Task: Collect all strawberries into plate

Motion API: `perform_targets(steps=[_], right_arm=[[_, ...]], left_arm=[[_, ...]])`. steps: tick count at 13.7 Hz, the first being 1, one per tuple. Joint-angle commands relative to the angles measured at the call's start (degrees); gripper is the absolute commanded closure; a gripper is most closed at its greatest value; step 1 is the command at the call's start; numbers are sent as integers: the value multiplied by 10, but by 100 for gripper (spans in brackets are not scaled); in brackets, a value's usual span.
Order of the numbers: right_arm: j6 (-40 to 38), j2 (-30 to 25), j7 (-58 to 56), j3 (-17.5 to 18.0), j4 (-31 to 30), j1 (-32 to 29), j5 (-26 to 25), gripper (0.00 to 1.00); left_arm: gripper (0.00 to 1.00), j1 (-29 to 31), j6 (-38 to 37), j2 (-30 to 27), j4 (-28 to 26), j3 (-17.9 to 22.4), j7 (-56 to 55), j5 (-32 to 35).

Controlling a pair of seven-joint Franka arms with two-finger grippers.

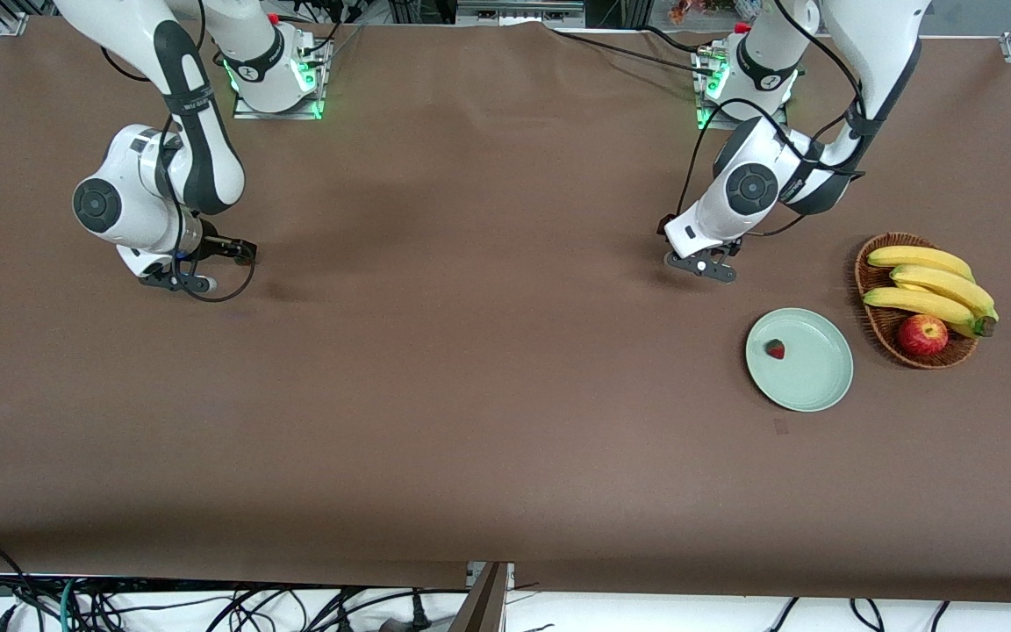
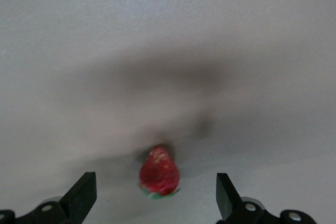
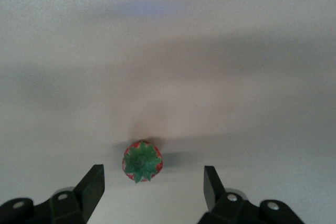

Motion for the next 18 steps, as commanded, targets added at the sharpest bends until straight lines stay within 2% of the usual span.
perform_targets(steps=[1, 2, 3, 4, 5, 8, 10, 13, 15, 16, 18], right_arm=[[19, 9, -5, 4, -10, 5, 29, 30], [30, 17, -12, 14, -10, 5, 40, 33], [41, 27, -17, 18, -10, 4, 50, 37], [43, 35, -24, 21, -10, 5, 68, 42], [43, 36, -34, 29, -9, 4, 82, 48], [32, 26, -39, 30, -4, 7, 87, 80], [0, 16, -27, 30, 34, 13, 87, 93], [-152, 42, 67, 31, 199, 35, 79, 94], [-245, 76, 158, 36, 328, 65, 82, 93], [-258, 94, 199, 47, 378, 79, 87, 93], [-254, 143, 312, 99, 482, 81, 115, 92]], left_arm=[[8, -4, 14, 9, -5, -1, -3, -9], [26, -4, 14, 11, -6, -1, -3, -5], [57, -4, 13, 13, -6, -1, -2, -5], [81, -4, 12, 13, -5, -1, -2, -5], [97, -3, 10, 11, -3, -1, 2, -5], [100, 2, -6, 2, 2, -2, 5, -5], [100, 3, -53, -20, 31, -1, 9, -5], [100, 11, -155, -16, 124, 6, 58, -3], [100, 45, -197, -7, 178, 6, 117, -2], [100, 57, -205, 5, 199, 6, 141, -2], [100, 75, -207, 21, 229, 12, 170, 23]])
